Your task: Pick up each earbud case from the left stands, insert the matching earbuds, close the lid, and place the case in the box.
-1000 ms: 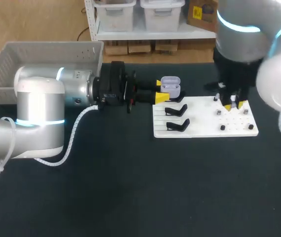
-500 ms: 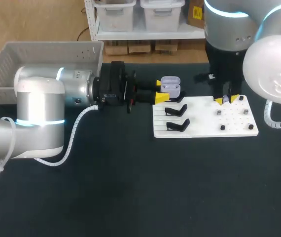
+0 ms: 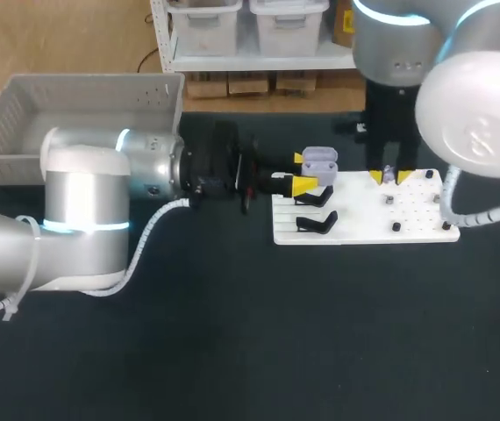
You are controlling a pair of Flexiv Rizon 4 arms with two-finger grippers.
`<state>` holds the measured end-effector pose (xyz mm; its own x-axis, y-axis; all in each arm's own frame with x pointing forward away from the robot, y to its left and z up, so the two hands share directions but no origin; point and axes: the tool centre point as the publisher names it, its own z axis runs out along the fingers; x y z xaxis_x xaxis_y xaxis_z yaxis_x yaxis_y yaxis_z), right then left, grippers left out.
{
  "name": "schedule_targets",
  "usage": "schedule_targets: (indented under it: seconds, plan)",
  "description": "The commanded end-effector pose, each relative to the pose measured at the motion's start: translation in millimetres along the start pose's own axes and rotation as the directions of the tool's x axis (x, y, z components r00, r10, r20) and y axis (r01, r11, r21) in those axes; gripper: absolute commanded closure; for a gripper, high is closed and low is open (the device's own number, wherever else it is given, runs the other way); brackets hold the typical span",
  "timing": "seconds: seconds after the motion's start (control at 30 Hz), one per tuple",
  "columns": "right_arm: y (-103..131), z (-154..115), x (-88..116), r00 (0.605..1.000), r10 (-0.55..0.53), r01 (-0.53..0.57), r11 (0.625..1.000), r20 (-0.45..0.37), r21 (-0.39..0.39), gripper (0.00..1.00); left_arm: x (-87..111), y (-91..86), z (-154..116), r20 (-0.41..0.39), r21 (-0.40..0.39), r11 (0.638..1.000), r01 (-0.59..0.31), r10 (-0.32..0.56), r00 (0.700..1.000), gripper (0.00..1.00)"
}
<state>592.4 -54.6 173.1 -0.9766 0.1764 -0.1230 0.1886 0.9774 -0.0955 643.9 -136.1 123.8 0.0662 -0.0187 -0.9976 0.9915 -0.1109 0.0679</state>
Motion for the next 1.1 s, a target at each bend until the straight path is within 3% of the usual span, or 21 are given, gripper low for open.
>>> schedule_targets:
  seconds: [0.03,0.3,0.83,1.1]
  plan:
    - [9.8,-5.9,-9.7,0.997,0.081,-0.081,0.997,-0.012,-0.015,1.00,2.7,-9.2,6.0,0.014,-0.026,1.000,-0.008,0.008,1.000,1.00]
    - [28.9,-2.9,-8.7,0.986,0.159,-0.160,0.987,-0.045,-0.030,1.00,4.1,-13.8,8.3,0.013,-0.023,1.000,-0.004,0.004,1.000,1.00]
    - [29.6,-2.4,-8.2,0.985,0.164,-0.166,0.986,-0.047,-0.033,1.00,4.3,-13.9,8.0,0.007,-0.028,1.000,-0.005,0.005,1.000,1.00]
    - [52.1,-7.3,-9.6,0.963,0.268,-0.267,0.962,-0.022,0.052,1.00,4.3,-13.9,8.0,0.007,-0.028,1.000,-0.005,0.005,1.000,1.00]
